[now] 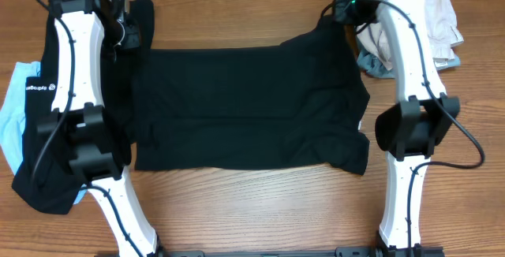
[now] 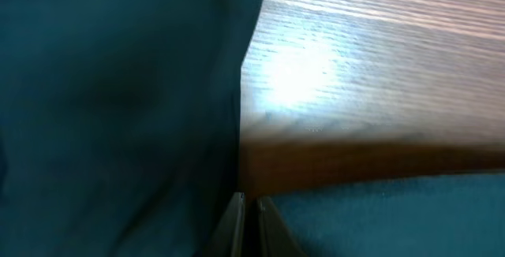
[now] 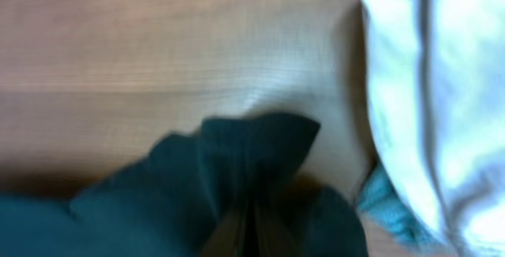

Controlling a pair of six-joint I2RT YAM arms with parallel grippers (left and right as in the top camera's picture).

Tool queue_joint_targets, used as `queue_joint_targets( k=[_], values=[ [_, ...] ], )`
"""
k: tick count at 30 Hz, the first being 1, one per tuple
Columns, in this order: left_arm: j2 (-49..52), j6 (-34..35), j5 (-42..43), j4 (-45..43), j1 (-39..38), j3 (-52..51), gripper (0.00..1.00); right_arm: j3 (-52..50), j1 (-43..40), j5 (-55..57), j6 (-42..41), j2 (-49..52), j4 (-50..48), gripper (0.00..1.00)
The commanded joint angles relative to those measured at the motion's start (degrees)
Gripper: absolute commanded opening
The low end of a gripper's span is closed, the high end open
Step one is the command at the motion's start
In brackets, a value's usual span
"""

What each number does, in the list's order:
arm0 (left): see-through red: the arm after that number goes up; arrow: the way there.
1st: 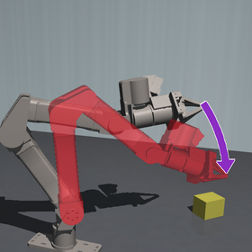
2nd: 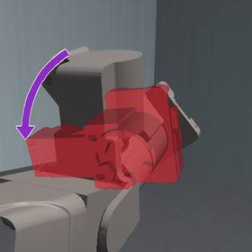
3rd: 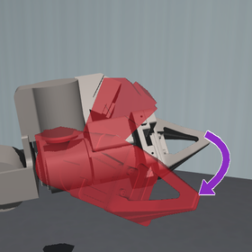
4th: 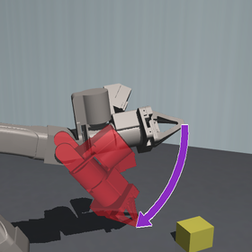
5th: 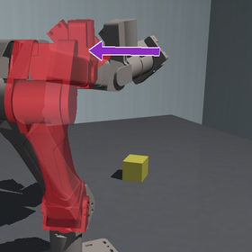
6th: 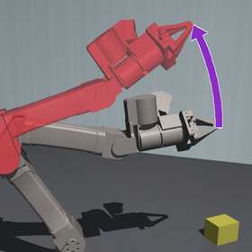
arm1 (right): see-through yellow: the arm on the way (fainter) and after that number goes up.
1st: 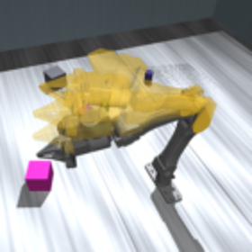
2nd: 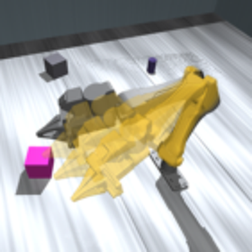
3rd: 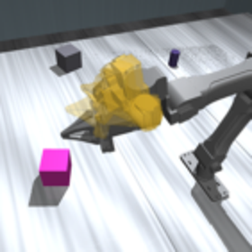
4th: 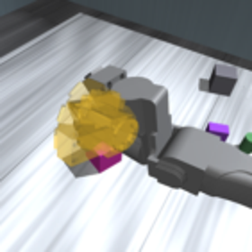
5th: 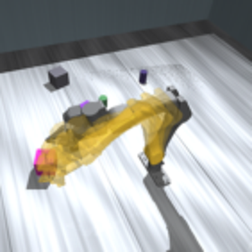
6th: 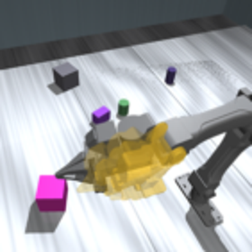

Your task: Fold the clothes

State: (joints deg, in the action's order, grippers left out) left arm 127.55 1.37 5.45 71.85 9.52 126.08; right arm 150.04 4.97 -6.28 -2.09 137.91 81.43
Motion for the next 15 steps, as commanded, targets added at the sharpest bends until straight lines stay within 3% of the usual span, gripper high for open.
queue_joint_targets(
  k=[1,6,15],
  values=[
    [-3.85,0.28,-1.03,2.16,0.31,1.95,0.04,5.03,-1.42,-3.10,2.62,-2.58,6.19,0.04],
    [-3.82,-0.13,-1.46,7.54,0.33,1.92,0.04,6.84,-3.34,-4.50,2.78,-2.84,15.52,0.04],
    [-3.82,-0.09,-6.19,17.70,0.33,1.90,0.04,1.46,-4.68,-4.92,0.76,-11.61,15.65,0.04]
  ],
)
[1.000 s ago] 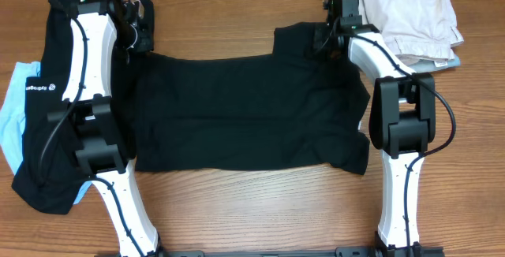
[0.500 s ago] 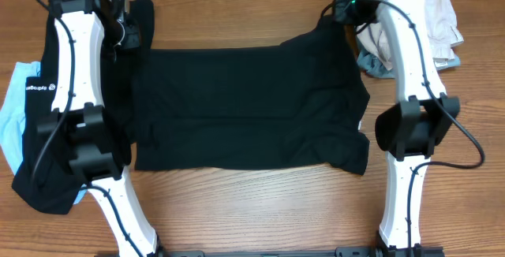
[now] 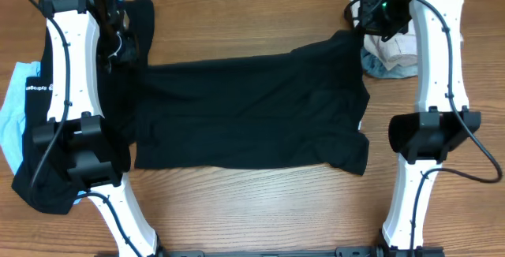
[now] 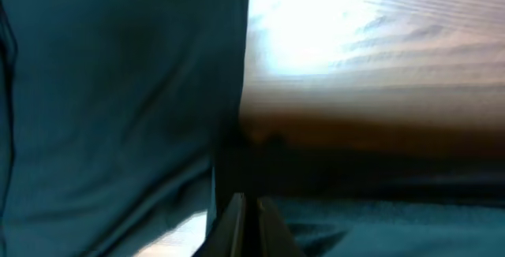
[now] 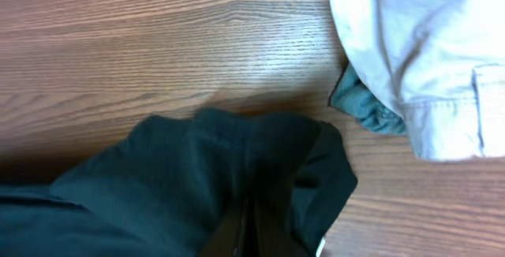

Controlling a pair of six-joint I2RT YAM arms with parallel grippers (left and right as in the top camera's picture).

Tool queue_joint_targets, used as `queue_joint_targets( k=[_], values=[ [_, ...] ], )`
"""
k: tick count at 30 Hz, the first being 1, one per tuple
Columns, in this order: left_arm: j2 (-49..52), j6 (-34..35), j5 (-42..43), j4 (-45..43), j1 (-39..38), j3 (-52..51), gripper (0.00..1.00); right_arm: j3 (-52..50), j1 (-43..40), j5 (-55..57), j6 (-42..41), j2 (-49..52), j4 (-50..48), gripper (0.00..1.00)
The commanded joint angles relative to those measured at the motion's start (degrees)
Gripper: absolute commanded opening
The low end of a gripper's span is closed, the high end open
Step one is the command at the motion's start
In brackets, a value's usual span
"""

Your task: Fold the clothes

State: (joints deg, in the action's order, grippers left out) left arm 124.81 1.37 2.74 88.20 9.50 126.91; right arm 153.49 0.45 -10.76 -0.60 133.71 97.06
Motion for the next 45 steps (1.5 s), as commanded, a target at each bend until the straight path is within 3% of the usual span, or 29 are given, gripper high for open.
queue_joint_targets(
  k=[1,7,16,31,32,33,34,35,36,37,38,40,45],
  values=[
    [-1.09,-0.09,-4.37,2.16,0.35,1.07,0.04,-4.55,-0.15,-0.24,-0.72,-9.07,0.00,0.04],
    [-1.09,-1.22,-8.00,3.13,0.50,1.05,0.04,-24.35,0.83,-0.17,1.38,-17.31,-0.87,0.04],
    [-1.07,-4.17,-8.74,2.91,0.63,-3.06,0.04,-59.41,2.01,0.61,-0.72,-32.92,-16.65,0.04],
    [-1.07,-0.90,-10.58,1.29,0.11,-26.84,0.04,-78.36,0.44,0.61,-2.69,-37.44,-23.15,0.04],
    [-1.07,-0.90,-10.58,1.22,0.07,-27.58,0.04,-79.12,0.44,0.63,-2.86,-37.44,-23.69,0.12],
    [-1.07,-0.87,-10.49,1.07,0.04,-28.28,0.05,-79.73,0.44,0.63,-2.86,-37.44,-24.02,0.29],
    [-1.07,-0.90,-10.16,0.92,0.07,-28.76,0.15,-80.15,0.44,0.66,-2.89,-37.42,-24.35,0.57],
    [-1.07,-0.85,-10.12,0.87,0.07,-29.05,0.30,-80.39,0.44,0.63,-2.91,-37.42,-24.61,0.76],
    [-1.07,-0.85,-10.14,0.87,0.07,-29.16,0.41,-80.41,0.44,0.68,-3.10,-37.42,-24.70,0.88],
    [-1.07,-0.79,-10.14,0.83,0.07,-29.18,0.59,-80.41,0.44,0.66,-3.13,-37.42,-24.90,0.94],
    [-1.07,-0.48,-10.21,0.63,0.07,-29.18,0.75,-80.41,0.44,0.85,-3.96,-37.42,-25.49,0.97],
    [-1.07,-0.46,-10.21,0.17,0.07,-29.16,0.89,-80.41,0.44,0.81,-4.24,-37.42,-26.75,0.98],
    [-1.09,1.57,-10.21,-1.36,0.20,-28.79,1.00,-80.56,0.44,0.61,-5.49,-37.22,-30.60,0.97]
  ],
)
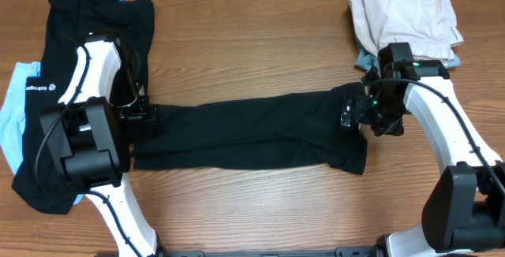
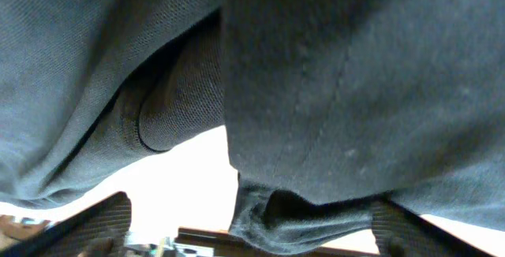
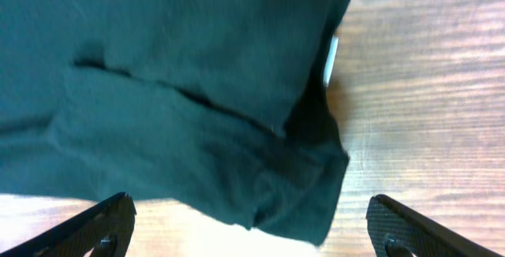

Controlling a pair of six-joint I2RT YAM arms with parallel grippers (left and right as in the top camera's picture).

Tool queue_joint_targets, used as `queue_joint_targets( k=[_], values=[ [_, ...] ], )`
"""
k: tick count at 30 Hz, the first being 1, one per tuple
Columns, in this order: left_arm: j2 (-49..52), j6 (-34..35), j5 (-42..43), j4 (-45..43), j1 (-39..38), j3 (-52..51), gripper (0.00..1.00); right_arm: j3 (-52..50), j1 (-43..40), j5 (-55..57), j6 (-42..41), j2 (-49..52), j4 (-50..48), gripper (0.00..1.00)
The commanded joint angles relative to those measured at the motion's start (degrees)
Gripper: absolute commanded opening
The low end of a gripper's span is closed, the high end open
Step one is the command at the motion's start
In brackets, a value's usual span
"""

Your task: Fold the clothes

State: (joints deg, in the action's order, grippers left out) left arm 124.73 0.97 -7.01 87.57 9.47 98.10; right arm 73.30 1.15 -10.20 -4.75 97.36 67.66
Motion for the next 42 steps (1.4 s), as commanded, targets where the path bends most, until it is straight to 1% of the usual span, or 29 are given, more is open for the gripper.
queue_joint_targets(
  k=[1,5,15,21,24,29,30,38,42],
  values=[
    [-1.03,2.89,-0.44,-1.53,0.22,0.04,1.00,-0.59,-0.26,0.02,-1.33,-0.74,-2.19,0.97],
    [-1.03,3.93,0.55,-4.81,0.20,0.02,1.00,-2.51,-0.26,0.04,-1.33,0.46,-6.10,0.95],
    [-1.03,3.72,3.89,-9.35,-0.42,0.02,0.99,-13.60,-1.18,-1.70,-1.57,0.76,-20.48,0.77],
    [-1.03,3.74,4.09,-10.58,-1.16,0.02,0.99,-22.34,-1.18,-2.58,-5.75,0.76,-32.85,0.61],
    [-1.03,3.74,4.09,-10.99,-1.27,-0.02,1.00,-24.92,-1.18,-2.97,-8.07,0.76,-36.72,0.47],
    [-1.03,3.74,4.17,-10.97,-1.29,-0.02,1.00,-25.03,-2.60,-2.95,-10.60,0.74,-37.42,0.09],
    [-1.03,3.76,4.33,-10.99,-1.31,-0.02,1.00,-24.96,-3.63,-3.06,-11.10,0.74,-37.20,0.04],
    [-1.03,3.56,8.20,-12.81,-1.31,-0.02,1.00,-23.98,-16.79,-5.46,-11.17,0.70,-31.89,0.04],
    [-1.03,0.17,14.69,-15.28,-1.42,-0.02,1.00,-23.93,-20.37,-8.22,-8.04,0.70,-30.47,0.04]
  ],
)
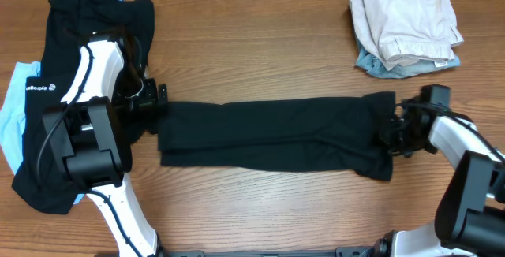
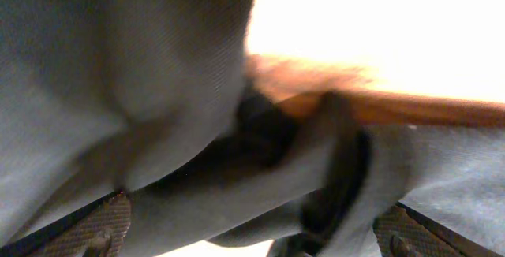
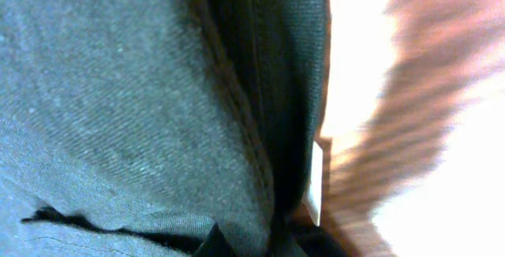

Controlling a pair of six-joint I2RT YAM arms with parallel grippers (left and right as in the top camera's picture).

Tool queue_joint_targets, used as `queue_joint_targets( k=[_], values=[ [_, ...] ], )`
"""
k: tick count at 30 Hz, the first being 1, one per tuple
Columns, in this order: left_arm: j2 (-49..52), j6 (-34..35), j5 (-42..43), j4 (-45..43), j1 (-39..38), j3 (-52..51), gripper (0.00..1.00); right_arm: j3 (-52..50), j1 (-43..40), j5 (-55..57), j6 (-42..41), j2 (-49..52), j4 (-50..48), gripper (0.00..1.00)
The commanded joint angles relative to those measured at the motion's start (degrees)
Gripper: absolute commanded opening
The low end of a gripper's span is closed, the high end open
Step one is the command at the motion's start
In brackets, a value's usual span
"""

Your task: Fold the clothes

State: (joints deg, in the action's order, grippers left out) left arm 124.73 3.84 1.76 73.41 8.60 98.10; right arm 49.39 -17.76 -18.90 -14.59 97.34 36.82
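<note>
The black garment lies folded into a long strip across the middle of the wooden table. My left gripper is at the strip's left end; in the left wrist view it is open, its pads wide apart with grey-black cloth bunched between them. My right gripper is at the strip's right end. Seen in the right wrist view, it is shut on the garment's hem, next to a white label.
A heap of black and light-blue clothes covers the table's left side, under and behind the left arm. A folded beige and grey-blue pile sits at the back right corner.
My right gripper was open over the strip's right end and is now shut on it, further right. The whole strip lies further right. The left gripper is still open at the left end.
Both grippers were shut on the far corners of the garment, spread flat. Then the far edge had come a little toward the front. Later the garment lay folded in half as a strip with both grippers open. Now the right holds its end, strip shifted right.
</note>
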Motion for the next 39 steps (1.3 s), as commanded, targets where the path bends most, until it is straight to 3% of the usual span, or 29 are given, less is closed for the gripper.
queue_joint_targets(
  k=[1,5,10,19,24,29,39],
  values=[
    [-1.01,-3.96,8.28,-1.95,-0.61,-0.04,1.00,-0.02,-1.60,-0.22,2.91,0.72,0.50,0.07],
    [-1.01,-12.22,18.60,-5.81,-1.57,-0.94,1.00,0.11,-1.60,-0.33,3.96,0.72,1.07,0.52],
    [-0.98,-16.79,22.27,-9.35,-2.58,-5.14,1.00,2.36,-1.62,-0.74,4.20,0.70,3.93,0.75],
    [-2.08,-16.33,20.63,-5.57,-2.19,-10.95,0.96,4.42,-1.60,-0.74,4.61,0.68,5.51,0.83],
    [-7.93,-8.39,13.14,-7.58,-2.21,-10.95,0.97,4.98,-1.60,-0.76,4.59,0.66,5.81,0.85],
    [-15.69,5.55,-0.11,-4.85,-2.38,-10.95,1.00,7.54,-1.60,-0.72,4.59,0.66,10.27,0.96],
    [-20.59,5.33,-0.20,-3.34,-4.94,-13.53,1.00,18.32,-1.60,1.68,6.10,0.07,23.08,1.00]
  ],
)
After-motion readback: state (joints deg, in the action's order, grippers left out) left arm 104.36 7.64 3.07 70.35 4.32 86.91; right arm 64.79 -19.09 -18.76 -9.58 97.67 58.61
